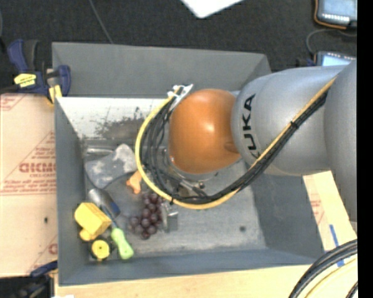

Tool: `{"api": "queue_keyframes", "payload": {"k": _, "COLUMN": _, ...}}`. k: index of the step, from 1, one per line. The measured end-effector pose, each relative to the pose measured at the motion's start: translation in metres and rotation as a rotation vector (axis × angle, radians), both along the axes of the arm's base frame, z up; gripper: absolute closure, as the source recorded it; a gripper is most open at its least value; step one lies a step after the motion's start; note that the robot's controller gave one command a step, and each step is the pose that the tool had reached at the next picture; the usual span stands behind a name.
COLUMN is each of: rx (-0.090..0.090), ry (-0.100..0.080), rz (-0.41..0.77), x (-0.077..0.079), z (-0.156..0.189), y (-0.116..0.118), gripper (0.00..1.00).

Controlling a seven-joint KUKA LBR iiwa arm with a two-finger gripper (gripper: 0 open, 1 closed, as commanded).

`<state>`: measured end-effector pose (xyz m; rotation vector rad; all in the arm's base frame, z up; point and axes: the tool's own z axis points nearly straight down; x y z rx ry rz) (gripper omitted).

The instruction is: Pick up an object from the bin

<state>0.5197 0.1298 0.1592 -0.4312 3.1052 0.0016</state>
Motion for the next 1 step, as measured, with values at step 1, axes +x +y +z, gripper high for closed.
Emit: {"api": "queue_keyframes", "payload": {"k": 1, "rx": -0.002, "ry": 0.003, "rz": 0.211, "x": 0.0012, "z": -0.0717, "y": -0.0052, "gripper": 0.00}}
